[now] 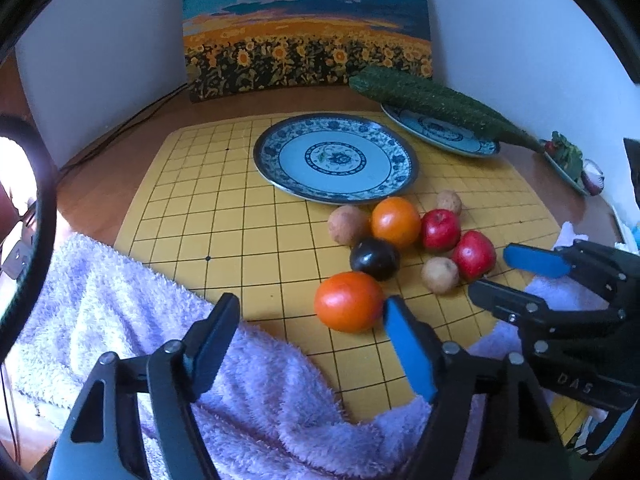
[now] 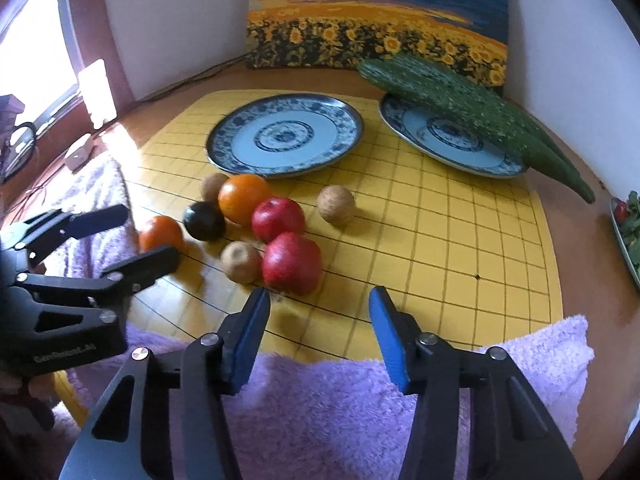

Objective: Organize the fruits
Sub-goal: 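Close the left tool on the orange while the right tool grasps a red apple, then carry the orange with the left tool onto the empty plate while the right tool sets the apple there, then open and withdraw both tools, move the left tool toward the brown potato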

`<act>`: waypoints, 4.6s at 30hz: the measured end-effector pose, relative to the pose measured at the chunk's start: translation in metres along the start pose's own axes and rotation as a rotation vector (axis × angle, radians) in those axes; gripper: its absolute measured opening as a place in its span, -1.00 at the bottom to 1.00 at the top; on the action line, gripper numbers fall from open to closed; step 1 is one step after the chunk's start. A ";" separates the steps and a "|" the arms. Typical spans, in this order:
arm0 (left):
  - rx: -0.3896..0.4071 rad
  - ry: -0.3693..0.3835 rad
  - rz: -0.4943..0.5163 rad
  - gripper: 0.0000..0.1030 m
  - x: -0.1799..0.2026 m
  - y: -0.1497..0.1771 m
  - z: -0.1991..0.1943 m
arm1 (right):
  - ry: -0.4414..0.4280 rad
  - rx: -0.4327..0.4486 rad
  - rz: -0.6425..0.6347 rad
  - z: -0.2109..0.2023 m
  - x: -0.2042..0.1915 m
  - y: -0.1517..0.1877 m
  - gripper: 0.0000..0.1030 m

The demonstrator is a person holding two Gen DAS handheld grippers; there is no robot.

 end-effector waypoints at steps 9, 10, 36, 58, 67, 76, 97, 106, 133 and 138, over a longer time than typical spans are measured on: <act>-0.001 0.026 0.011 0.38 0.005 -0.004 0.005 | -0.027 0.000 0.008 0.006 -0.006 -0.007 -0.21; -0.001 0.034 0.012 0.34 0.006 -0.005 0.005 | -0.029 -0.002 0.007 0.007 -0.006 -0.009 -0.23; 0.040 0.148 0.017 -0.30 0.012 -0.018 -0.016 | -0.050 0.037 0.031 -0.011 -0.013 -0.008 -0.38; 0.124 0.096 0.036 -0.29 -0.016 -0.091 -0.022 | -0.058 0.089 0.039 -0.031 -0.018 -0.067 -0.38; 0.096 0.095 0.024 -0.30 -0.021 -0.112 0.014 | -0.054 0.090 0.050 -0.005 -0.013 -0.093 -0.37; 0.014 0.038 0.027 -0.30 -0.024 -0.123 0.071 | 0.004 0.063 0.058 0.039 -0.003 -0.100 -0.37; -0.036 0.054 0.011 -0.30 -0.026 -0.119 0.100 | 0.022 0.071 0.067 0.069 0.009 -0.107 -0.37; -0.054 0.036 0.016 -0.15 -0.030 -0.121 0.099 | -0.001 0.055 0.103 0.069 0.012 -0.106 -0.25; -0.058 0.056 -0.025 -0.08 -0.019 -0.095 0.046 | -0.056 0.051 0.133 0.023 0.000 -0.083 -0.11; -0.064 0.070 -0.036 -0.07 -0.016 -0.086 0.037 | -0.057 0.048 0.138 0.014 -0.002 -0.072 -0.11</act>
Point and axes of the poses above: each gripper's, at about its wrist camera, not at the fingertips, and z roughly the way its jaws point, x to its right, y to its underside, the point moved 6 cm from there along z, roughly the way its jaws point, and after that the axes turned 9 degrees about z, right-handed, at the moved point
